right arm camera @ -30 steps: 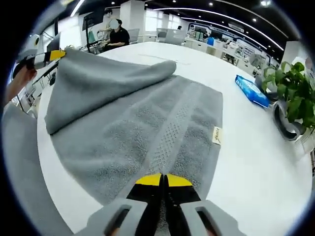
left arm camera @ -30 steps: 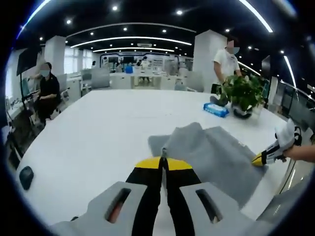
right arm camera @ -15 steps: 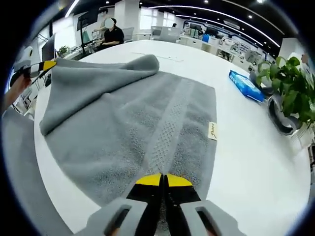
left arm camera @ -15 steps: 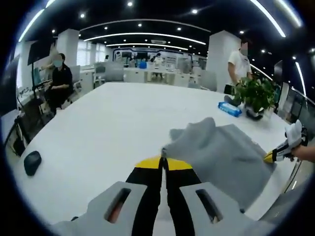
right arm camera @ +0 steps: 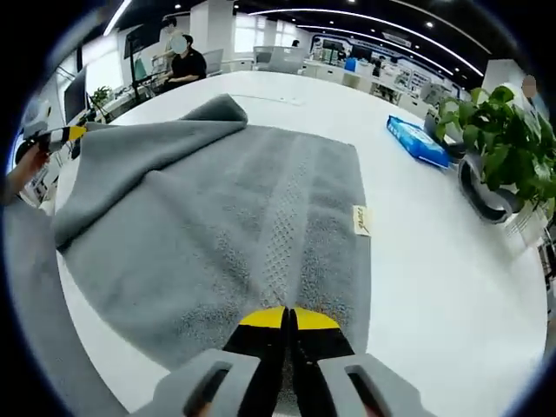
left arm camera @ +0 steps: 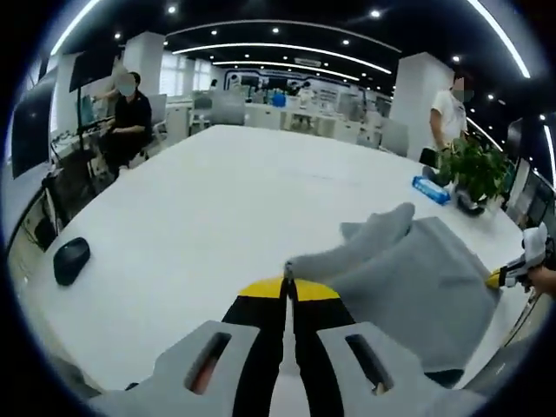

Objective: Open the folded towel by lifting each exposed corner and separating the folded layers until the towel lies flat within the target outline without major curled edges

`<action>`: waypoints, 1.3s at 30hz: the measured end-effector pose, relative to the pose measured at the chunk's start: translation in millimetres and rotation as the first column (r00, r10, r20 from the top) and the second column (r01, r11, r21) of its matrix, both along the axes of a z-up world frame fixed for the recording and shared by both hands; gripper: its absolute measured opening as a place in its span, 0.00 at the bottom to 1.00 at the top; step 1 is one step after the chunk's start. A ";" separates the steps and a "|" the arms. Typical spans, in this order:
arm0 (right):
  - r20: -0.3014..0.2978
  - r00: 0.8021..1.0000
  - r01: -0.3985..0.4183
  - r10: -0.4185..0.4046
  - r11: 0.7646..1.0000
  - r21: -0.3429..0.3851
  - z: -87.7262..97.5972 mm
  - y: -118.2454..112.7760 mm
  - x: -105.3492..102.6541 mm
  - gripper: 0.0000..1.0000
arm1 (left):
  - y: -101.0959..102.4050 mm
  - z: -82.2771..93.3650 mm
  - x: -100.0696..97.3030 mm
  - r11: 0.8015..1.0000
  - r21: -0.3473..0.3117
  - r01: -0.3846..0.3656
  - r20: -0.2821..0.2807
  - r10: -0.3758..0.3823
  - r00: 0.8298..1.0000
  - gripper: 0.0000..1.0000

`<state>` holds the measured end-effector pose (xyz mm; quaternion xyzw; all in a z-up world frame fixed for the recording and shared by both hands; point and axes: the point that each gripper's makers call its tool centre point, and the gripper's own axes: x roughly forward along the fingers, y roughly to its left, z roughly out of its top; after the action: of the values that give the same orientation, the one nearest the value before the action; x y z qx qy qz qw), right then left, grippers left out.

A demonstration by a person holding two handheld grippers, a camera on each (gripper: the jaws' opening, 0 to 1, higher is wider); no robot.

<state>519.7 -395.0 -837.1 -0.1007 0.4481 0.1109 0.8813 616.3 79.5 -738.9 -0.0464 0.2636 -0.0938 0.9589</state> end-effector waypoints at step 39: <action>0.054 0.986 0.162 -0.161 0.986 -0.027 2.6 -35.4 -54.2 0.00 | 106.9 -45.5 -34.3 0.988 0.067 -0.137 -0.190 0.147 0.971 0.01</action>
<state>465.4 -430.4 -834.6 -0.0808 0.4334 0.0293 0.8971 582.0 186.4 -784.5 -0.0484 0.3544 -0.0127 0.9338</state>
